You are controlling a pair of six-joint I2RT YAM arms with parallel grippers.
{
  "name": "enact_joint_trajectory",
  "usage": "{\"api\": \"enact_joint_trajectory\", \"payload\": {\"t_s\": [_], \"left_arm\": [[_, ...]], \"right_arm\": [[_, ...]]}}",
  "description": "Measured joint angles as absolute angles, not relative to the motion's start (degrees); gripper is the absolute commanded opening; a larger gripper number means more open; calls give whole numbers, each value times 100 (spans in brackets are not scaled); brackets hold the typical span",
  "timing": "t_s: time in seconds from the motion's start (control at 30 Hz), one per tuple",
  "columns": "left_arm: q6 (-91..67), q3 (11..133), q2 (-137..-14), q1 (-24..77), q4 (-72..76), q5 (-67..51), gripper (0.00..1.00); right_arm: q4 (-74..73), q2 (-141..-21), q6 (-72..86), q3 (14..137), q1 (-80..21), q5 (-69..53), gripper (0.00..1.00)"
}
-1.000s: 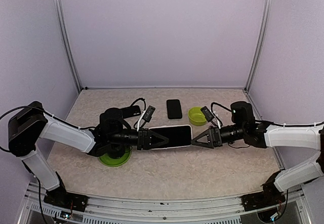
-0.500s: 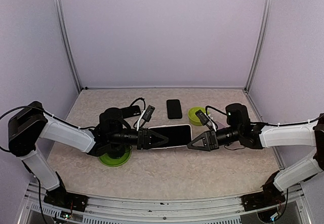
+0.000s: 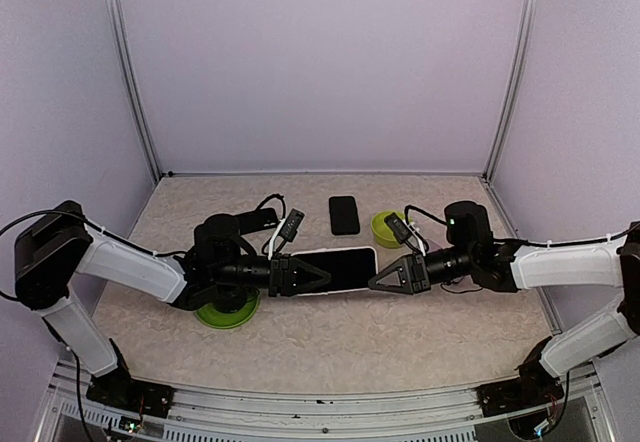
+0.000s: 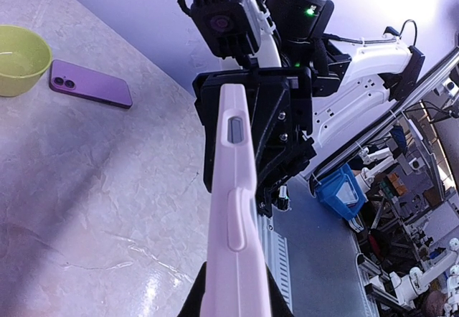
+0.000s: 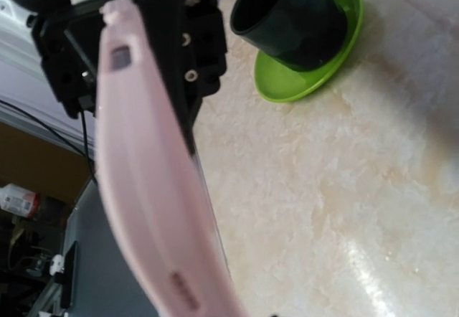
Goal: Put the phone into the phone case
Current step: Press the phone onto the phone case.
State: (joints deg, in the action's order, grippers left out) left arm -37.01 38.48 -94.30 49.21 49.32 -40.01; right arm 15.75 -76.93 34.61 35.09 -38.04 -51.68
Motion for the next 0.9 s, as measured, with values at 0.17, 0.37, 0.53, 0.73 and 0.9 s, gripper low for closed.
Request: {"api": "enact_joint_trajectory", "payload": {"t_s": [0.17, 0.37, 0.53, 0.73, 0.9], "left_arm": [[-3717, 3817, -9424, 4906, 4939, -3988, 0], [-3710, 3800, -9408, 4888, 4897, -3887, 0], [-3627, 3800, -9343, 4890, 4788, -3760, 0], [-3568, 3811, -9288, 4897, 4801, -3754, 0], [-3564, 3817, -9268, 4827, 4558, -3590, 0]], "right_arm": [[1588, -7721, 3444, 3509, -3811, -5159, 0], [1367, -7725, 3275, 3610, -3824, -5013, 0], [1013, -7671, 3030, 3747, -3833, -4893, 1], [502, -7441, 2733, 3929, -3868, -4633, 25], [-110, -7146, 2453, 4084, -3874, -4307, 35]]}}
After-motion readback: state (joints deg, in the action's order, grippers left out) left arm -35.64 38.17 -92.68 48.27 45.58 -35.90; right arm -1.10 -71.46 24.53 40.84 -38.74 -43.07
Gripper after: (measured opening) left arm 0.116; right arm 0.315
